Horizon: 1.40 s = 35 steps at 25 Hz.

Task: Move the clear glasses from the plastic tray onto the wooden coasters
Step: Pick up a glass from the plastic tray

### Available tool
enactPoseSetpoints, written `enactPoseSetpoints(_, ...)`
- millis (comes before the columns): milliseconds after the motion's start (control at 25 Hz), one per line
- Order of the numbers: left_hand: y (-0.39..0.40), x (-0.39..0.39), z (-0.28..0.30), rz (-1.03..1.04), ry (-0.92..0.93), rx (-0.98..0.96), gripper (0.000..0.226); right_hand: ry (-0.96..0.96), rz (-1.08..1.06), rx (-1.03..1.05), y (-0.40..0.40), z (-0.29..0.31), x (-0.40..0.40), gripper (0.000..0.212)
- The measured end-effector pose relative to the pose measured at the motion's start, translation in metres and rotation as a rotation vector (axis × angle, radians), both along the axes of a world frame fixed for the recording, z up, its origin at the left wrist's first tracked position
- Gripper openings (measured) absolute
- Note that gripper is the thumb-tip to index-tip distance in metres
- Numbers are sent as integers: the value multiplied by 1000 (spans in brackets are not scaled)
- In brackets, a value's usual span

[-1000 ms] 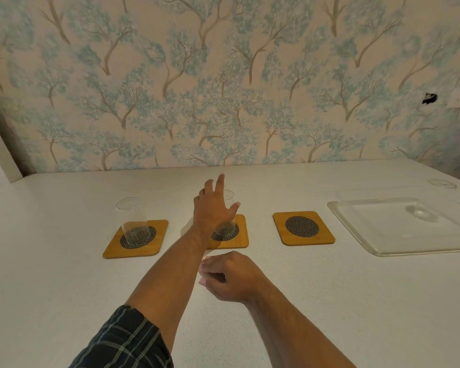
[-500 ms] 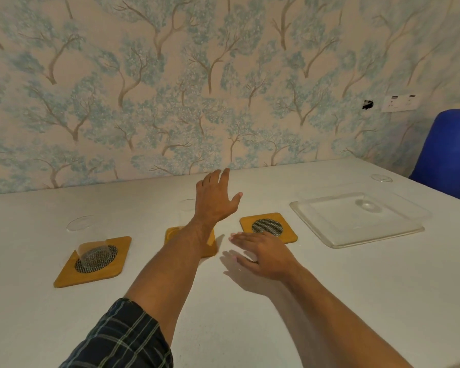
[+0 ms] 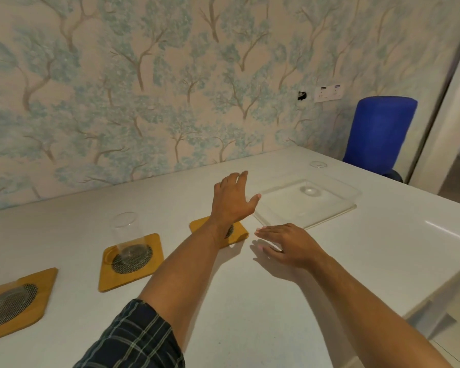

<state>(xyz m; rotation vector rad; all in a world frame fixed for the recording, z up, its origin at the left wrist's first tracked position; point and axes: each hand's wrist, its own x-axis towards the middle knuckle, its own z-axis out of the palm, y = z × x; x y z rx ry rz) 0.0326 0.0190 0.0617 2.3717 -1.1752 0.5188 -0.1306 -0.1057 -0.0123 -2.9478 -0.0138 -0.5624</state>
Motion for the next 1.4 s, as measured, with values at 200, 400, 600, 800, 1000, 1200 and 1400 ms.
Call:
enactPoseSetpoints(200, -51, -23, -11, -109, 13, 39, 76, -150, -88, 8, -31, -12, -24, 25)
enactPoseSetpoints(400, -90, -32, -23, -162, 48, 68, 75, -525, -465, 73, -52, -30, -47, 39)
enactPoseSetpoints(600, -118, -31, -25, -168, 79, 60, 74, -443, -860, 245, -55, -23, -38, 28)
enactPoseSetpoints(800, -143, -27, -18, -154, 124, 28, 75, -111, -1006, 265, -63, -28, -31, 56)
enactPoseSetpoints(1000, -174, -22, -13, -152, 168, 29, 79, 207, -991, 338, -73, -34, -25, 72)
enactPoseSetpoints(1200, -209, -17, -18, -176, 238, 100, 87, 218, -994, 302, -76, -37, -22, 75)
enactPoseSetpoints(1400, -245, -19, -25, -205, 305, 120, 91, 236, -1012, 273, -80, -40, -18, 77)
